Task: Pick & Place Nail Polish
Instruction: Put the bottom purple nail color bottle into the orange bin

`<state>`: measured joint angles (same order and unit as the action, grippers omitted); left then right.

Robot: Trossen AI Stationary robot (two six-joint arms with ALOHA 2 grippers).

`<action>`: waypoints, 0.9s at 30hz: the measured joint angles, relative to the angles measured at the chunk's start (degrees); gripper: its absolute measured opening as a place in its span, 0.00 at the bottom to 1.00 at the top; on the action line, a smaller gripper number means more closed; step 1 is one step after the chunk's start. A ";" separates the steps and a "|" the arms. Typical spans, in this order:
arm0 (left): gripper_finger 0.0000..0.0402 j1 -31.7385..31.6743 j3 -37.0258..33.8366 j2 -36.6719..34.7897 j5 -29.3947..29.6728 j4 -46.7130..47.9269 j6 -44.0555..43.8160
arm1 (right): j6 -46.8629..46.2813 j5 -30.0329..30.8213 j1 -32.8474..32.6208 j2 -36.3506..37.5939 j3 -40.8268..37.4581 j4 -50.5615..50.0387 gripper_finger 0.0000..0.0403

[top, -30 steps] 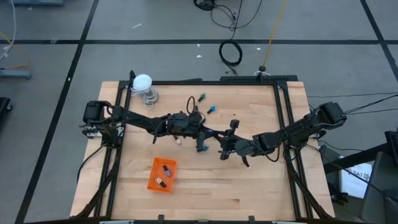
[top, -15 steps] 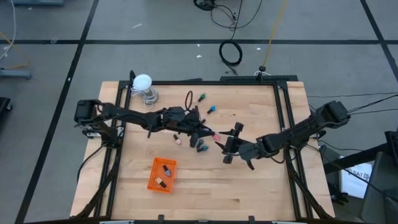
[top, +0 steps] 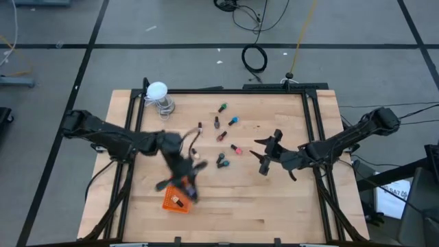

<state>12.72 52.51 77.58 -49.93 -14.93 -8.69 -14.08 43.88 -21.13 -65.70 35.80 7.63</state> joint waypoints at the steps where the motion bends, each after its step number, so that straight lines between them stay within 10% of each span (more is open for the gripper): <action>1: 0.13 2.16 0.00 -0.02 0.01 0.09 0.01 | -0.14 0.00 0.27 0.29 -0.94 1.07 0.50; 12: 0.13 18.27 -0.02 0.02 25.52 7.80 -6.75 | 2.31 -0.39 3.11 1.21 -6.83 14.53 0.49; 19: 0.13 22.11 -0.04 0.04 44.94 28.36 -19.94 | 2.73 -0.40 3.15 1.21 -6.85 15.09 0.49; 27: 0.13 22.66 -0.07 0.04 53.22 45.50 -35.86 | 2.62 -0.44 3.15 1.21 -6.85 15.09 0.49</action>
<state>35.38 52.45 77.62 3.29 30.57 -44.55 -11.46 43.44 -17.98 -64.49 28.95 22.72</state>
